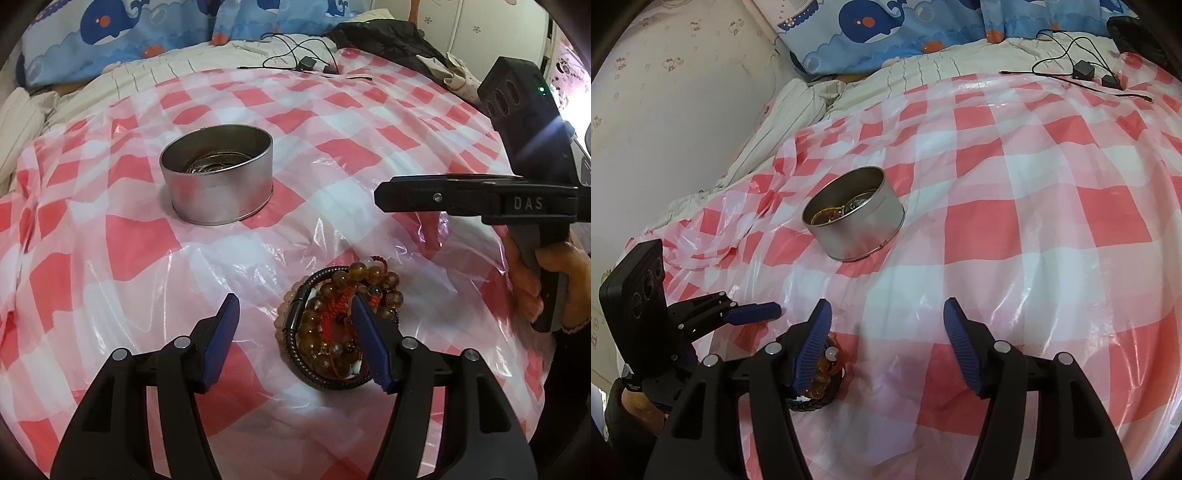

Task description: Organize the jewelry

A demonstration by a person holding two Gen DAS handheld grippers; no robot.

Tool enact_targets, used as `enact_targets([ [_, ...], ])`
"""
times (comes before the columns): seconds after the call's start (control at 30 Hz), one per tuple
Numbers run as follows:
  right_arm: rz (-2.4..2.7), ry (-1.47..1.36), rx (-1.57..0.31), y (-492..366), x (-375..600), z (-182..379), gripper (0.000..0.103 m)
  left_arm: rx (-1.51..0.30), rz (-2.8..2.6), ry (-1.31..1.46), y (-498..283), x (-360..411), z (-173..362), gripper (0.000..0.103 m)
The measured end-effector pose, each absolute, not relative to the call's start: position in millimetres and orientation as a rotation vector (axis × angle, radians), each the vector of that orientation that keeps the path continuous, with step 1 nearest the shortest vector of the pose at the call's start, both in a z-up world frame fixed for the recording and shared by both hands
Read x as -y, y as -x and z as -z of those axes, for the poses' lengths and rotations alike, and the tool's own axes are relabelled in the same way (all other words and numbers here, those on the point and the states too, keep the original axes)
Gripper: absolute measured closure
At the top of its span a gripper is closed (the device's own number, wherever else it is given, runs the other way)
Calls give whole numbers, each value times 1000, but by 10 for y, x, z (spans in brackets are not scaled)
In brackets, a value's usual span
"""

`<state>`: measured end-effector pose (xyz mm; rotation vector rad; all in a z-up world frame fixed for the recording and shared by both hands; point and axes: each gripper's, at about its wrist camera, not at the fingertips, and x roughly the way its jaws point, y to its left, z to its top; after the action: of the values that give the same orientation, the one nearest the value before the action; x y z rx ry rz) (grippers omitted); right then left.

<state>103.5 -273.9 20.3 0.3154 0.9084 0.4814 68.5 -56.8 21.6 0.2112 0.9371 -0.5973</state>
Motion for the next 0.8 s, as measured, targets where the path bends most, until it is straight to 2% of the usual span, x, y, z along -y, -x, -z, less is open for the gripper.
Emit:
enact_targets([
  [0.03, -483, -316, -909, -1034, 2738, -203, 41, -937, 598, -214, -684, 575, -211, 44],
  [0.1, -482, -316, -909, -1035, 2741, -206, 41, -948, 627, -215, -670, 600, -208, 61],
  [0.17, -481, -317, -909, -1037, 2739, -202, 41, -963, 646, -237, -649, 646, -191, 73],
  [0.2, -480, -318, -909, -1037, 2740, -200, 41, -972, 642, -253, -644, 663, -179, 85],
  [0.27, -479, -320, -910, -1040, 2746, -196, 41, -982, 646, -226, -650, 639, -194, 92],
  [0.43, -481, -320, -912, -1040, 2745, -196, 41, -941, 665, -100, -686, 466, -358, 93],
  [0.47, -483, -319, -913, -1040, 2744, -196, 41, -927, 681, -58, -698, 420, -404, 101],
  [0.57, -486, -315, -918, -1046, 2736, -195, 41, -907, 688, 49, -751, 272, -485, 101],
  [0.67, -483, -313, -924, -1048, 2733, -180, 41, -956, 644, -15, -784, 297, -378, 101],
  [0.77, -481, -315, -923, -1049, 2734, -180, 39, -993, 648, -37, -792, 380, -295, 97],
  [0.8, -481, -315, -923, -1048, 2733, -181, 39, -997, 660, -40, -785, 401, -287, 86],
])
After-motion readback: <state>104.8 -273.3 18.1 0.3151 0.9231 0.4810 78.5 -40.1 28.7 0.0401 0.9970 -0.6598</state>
